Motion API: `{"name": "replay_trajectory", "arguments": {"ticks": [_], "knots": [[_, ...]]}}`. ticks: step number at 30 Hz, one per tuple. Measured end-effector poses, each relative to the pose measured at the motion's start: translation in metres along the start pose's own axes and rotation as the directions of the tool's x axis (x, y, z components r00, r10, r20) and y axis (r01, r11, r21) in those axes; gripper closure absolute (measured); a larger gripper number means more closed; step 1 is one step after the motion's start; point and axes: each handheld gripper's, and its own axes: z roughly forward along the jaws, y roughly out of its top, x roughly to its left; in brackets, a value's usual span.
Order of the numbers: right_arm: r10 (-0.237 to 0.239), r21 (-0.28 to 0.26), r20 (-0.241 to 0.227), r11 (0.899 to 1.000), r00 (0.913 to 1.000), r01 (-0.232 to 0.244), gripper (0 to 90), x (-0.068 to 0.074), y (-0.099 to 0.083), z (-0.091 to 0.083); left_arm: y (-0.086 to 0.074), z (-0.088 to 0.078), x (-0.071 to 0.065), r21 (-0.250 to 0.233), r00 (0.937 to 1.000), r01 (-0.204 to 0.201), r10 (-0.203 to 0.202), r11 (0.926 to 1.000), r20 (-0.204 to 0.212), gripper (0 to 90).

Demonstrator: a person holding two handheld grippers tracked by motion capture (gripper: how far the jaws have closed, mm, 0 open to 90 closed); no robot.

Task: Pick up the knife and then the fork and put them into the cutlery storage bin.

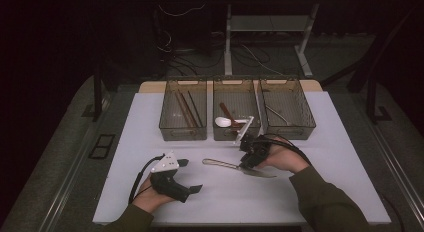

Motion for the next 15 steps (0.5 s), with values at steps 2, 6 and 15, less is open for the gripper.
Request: {"name": "replay_trajectory", "arguments": {"ticks": [2, 6, 15], "knots": [[-0.010, 0.035, -0.007, 0.999, 0.9999, 0.010, 72.0, 0.001, 0.010, 0.004, 0.000, 0.000, 0.000, -0.002, 1.0000, -0.002, 0.002, 1.0000, 0.001, 0.0], [-0.038, 0.091, -0.016, 0.995, 0.9991, 0.039, 72.0, 0.003, 0.027, 0.012, 0.000, 0.000, -0.001, -0.002, 1.0000, -0.002, 0.002, 1.0000, 0.004, 0.0], [-0.085, 0.207, -0.002, 0.975, 0.9963, 0.084, 75.2, 0.005, 0.045, 0.029, 0.000, 0.000, 0.000, -0.001, 1.0000, -0.007, 0.007, 1.0000, 0.005, 0.0]]}}
